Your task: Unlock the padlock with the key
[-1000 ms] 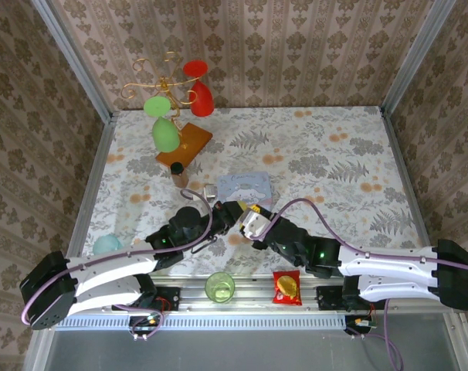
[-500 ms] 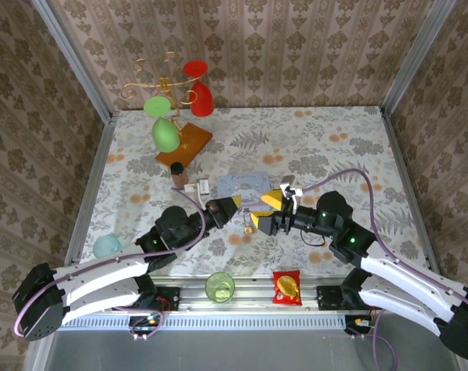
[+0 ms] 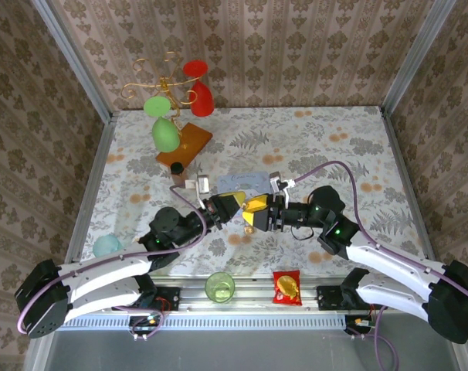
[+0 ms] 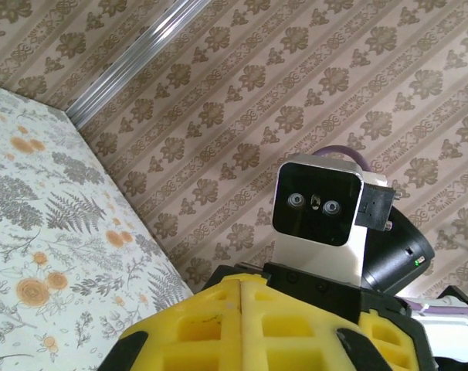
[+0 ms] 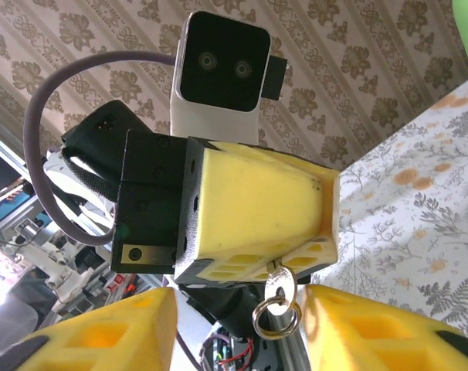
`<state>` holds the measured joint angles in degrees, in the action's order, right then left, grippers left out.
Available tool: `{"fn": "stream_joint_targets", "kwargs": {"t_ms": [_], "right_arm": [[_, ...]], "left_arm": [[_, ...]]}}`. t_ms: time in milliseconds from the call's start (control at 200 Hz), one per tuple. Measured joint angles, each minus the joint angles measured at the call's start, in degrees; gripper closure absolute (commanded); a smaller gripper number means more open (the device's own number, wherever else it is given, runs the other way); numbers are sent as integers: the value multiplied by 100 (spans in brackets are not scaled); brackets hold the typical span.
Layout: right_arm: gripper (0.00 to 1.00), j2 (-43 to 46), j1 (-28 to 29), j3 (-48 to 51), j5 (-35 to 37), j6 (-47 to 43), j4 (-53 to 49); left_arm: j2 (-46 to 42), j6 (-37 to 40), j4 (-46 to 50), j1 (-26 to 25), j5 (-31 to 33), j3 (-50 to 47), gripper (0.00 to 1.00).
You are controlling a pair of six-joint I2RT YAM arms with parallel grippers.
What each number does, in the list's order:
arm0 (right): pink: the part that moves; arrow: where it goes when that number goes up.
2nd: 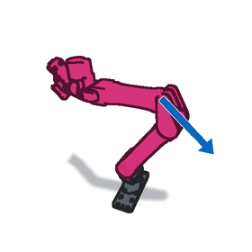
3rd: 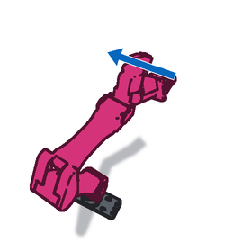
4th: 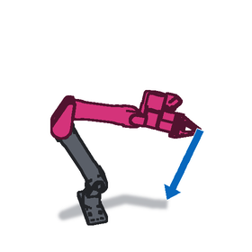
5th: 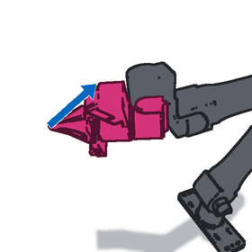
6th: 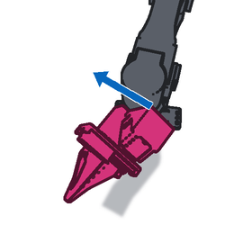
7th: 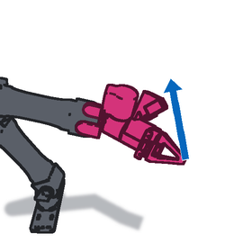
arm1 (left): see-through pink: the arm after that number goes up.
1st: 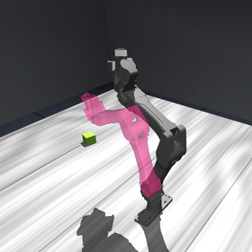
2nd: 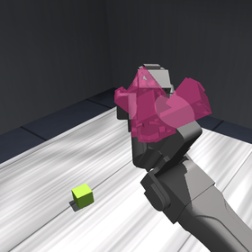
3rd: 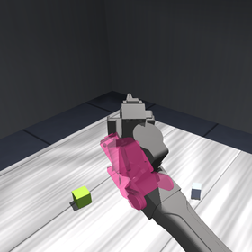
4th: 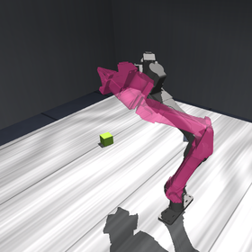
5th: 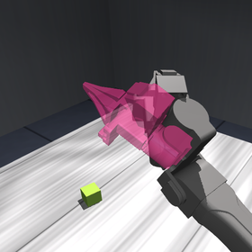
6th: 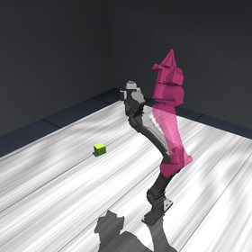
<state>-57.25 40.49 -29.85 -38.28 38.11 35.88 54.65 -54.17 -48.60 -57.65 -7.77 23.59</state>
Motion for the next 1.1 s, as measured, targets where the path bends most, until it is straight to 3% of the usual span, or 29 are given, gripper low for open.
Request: {"fn": "stream_joint_targets", "kwargs": {"t_ms": [175, 300, 400, 565, 795, 885, 970, 1010, 1080, 1100], "right_arm": [[68, -52, -17, 0, -9, 46, 127], [63, -81, -22, 0, 9, 79, 201], [67, -162, -37, 0, 37, 90, 315], [80, -304, -61, 0, 48, 129, 511], [89, -326, -96, 0, 50, 229, 748], [100, -326, -98, 0, 52, 275, 772], [100, -326, -103, 9, 52, 289, 785], [100, -326, -103, 13, 55, 286, 787], [100, -321, -118, 52, 55, 289, 815], [100, -317, -127, 70, 57, 289, 826]], "left_arm": [[7, -2, -151, 0, -2, 0, 100], [66, -20, -254, 0, -17, 0, 100], [87, -24, -286, 0, -22, 0, 100], [87, -24, -358, 0, -22, -4, 100], [90, -61, -409, 0, -44, -37, 100], [90, -63, -433, 0, -46, -37, 100], [92, -63, -426, 0, -44, -37, 100], [92, -63, -420, 0, -44, -37, 93], [92, -63, -391, 0, -42, -39, 100], [92, -63, -376, 0, -44, -39, 95]]}}
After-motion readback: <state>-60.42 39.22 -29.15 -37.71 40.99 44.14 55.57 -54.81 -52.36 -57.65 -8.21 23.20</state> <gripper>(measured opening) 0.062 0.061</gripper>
